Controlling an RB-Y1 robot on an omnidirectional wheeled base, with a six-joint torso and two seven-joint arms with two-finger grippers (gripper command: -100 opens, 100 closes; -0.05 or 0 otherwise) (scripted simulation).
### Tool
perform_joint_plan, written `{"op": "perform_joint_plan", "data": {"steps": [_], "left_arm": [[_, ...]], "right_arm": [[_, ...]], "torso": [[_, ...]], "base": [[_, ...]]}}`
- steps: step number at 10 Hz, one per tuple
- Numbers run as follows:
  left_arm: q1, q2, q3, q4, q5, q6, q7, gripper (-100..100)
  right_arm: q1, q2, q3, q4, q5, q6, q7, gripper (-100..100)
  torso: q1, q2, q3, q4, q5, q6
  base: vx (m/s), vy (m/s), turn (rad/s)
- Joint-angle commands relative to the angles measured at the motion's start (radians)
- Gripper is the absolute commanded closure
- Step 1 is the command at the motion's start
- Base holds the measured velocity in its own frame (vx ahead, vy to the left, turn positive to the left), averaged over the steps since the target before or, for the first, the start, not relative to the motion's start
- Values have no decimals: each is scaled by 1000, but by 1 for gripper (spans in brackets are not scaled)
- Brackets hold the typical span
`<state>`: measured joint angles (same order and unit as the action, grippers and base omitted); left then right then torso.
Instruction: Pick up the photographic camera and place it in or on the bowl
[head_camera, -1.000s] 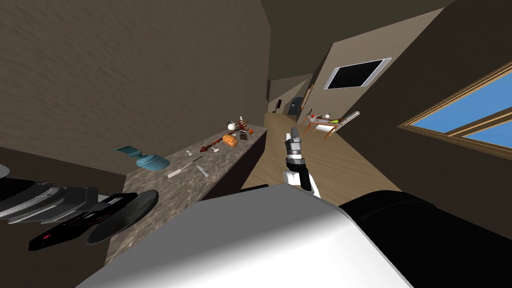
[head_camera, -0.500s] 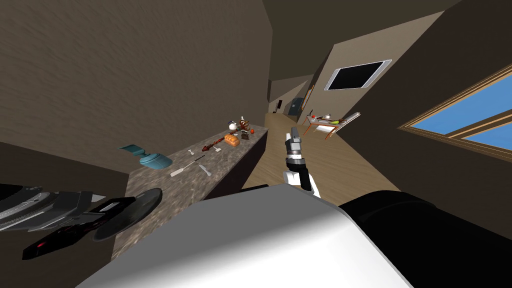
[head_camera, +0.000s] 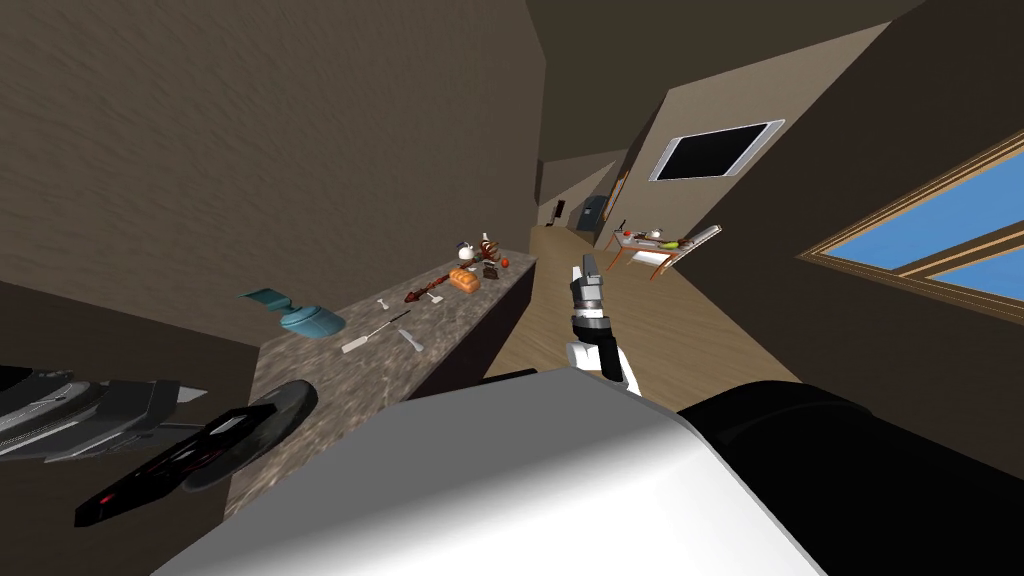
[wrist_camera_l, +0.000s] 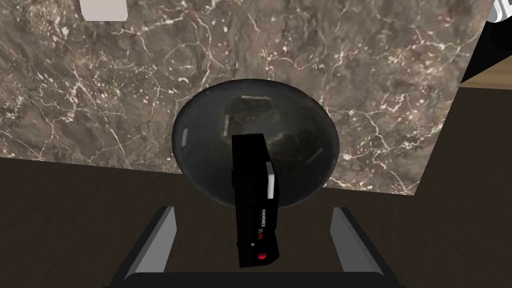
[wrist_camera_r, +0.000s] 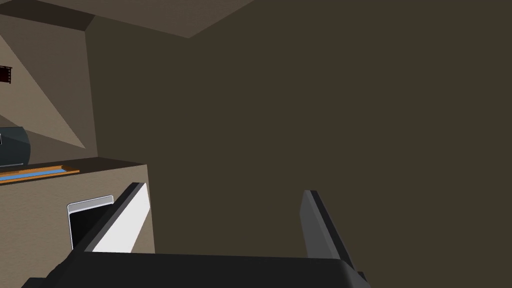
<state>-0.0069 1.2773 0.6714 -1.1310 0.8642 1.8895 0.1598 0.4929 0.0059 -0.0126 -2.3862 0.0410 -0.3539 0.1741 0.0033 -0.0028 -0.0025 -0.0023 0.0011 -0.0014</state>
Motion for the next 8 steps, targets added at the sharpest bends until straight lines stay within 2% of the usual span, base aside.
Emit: {"op": "perform_joint_plan", "data": {"steps": [1,5,6,7,8], "left_arm": [[8,22,23,-18,16,37,6,-100],[10,77,60,-54,51,114,23,-100],[12,68,55,-45,45,97,18,-100],[11,70,56,-45,46,101,18,0],[11,70,56,-45,46,101,18,0]], "right_arm": [[0,0,0,0,0,0,0,0],[0,0,0,0,0,0,0,0],[0,0,0,0,0,0,0,0],[0,0,0,0,0,0,0,0],[0,0,0,0,0,0,0,0]], "torso": [[0,0,0,0,0,0],[0,0,0,0,0,0],[0,0,0,0,0,0],[0,0,0,0,0,0],[0,0,0,0,0,0]], "base": [[14,13,26],[13,8,19],[7,3,5],[0,0,0],[0,0,0]]}}
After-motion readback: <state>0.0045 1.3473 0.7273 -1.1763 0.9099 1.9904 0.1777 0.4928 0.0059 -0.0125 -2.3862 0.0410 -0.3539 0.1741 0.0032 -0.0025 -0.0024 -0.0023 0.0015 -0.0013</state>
